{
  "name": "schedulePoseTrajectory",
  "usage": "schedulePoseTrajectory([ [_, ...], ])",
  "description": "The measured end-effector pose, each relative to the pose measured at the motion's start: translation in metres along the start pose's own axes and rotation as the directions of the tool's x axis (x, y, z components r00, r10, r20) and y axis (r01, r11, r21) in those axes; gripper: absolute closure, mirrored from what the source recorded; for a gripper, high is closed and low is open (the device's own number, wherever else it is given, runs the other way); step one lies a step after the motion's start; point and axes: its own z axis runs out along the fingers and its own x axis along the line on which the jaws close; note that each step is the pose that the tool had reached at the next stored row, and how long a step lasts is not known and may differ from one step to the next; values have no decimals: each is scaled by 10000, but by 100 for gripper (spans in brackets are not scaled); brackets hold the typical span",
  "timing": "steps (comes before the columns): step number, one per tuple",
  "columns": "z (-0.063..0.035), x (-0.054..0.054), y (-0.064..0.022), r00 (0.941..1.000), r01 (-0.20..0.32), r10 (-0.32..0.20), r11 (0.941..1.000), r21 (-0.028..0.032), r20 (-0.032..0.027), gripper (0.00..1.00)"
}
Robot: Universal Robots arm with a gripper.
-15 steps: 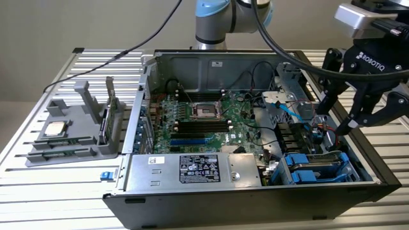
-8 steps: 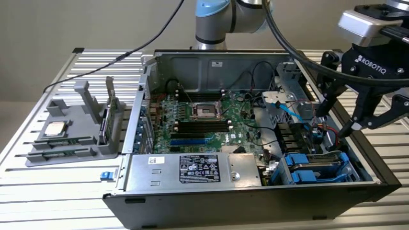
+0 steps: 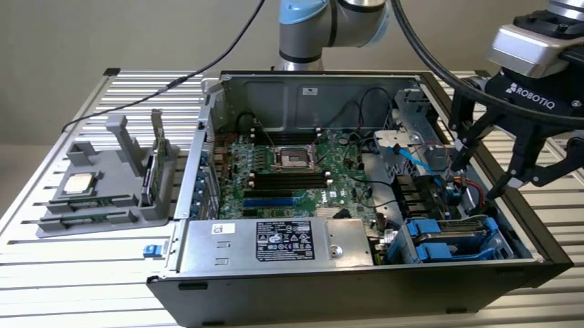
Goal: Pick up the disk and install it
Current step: 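Insert the disk into the insertion slot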
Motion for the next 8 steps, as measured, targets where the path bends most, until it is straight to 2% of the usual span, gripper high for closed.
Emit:
schedulePoseTrajectory([
  [4,8,-1,-1,9974,712,-712,9975,41,-83,45],
  [8,9,-6,-1,9910,1329,-1328,9911,76,-165,45],
])
